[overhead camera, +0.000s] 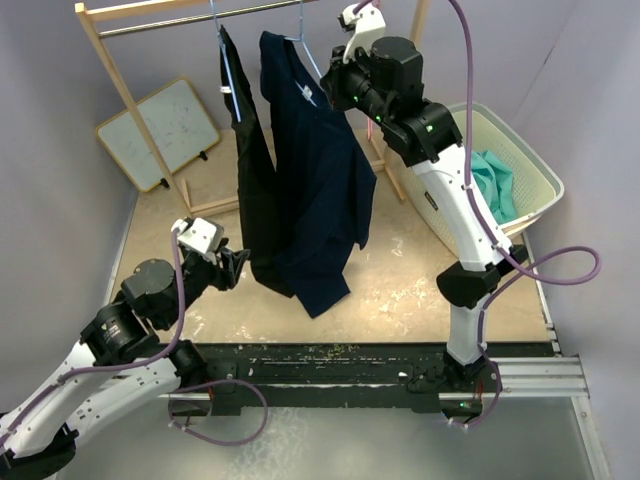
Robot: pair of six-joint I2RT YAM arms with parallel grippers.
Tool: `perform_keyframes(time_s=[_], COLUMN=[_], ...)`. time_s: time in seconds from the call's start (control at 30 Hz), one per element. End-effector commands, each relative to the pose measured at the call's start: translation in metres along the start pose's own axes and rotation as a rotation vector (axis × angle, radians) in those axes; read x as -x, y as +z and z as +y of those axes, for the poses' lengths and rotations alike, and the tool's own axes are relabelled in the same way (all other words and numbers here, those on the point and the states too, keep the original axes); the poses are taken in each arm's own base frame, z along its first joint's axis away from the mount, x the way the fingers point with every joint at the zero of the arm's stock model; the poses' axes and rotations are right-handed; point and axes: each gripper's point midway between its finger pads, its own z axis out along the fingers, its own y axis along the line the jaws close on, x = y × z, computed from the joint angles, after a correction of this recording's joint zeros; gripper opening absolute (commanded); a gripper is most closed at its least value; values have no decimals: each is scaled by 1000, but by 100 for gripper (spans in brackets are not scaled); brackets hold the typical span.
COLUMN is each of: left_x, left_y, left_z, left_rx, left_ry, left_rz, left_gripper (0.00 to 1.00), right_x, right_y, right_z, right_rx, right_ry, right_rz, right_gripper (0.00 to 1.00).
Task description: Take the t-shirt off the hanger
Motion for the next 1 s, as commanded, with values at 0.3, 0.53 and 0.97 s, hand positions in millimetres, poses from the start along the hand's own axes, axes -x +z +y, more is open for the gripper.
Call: perform_keyframes(time_s=[0.3, 0.53, 0.97], left_x=[7, 8, 7], left_y=[1, 0, 1], left_z=[2, 2, 2], left_rx=[14, 13, 16], left_ry=[-8, -11, -9], left_rz=[-24, -27, -24], left_gripper=[54, 55, 55], right_x=[32, 23, 22], right_y=[2, 9, 13], right_z=[4, 6, 4], right_rx=[12, 17, 4], right_ry=[20, 28, 26], right_rz=[-122, -97, -101], right_gripper=[15, 23, 0])
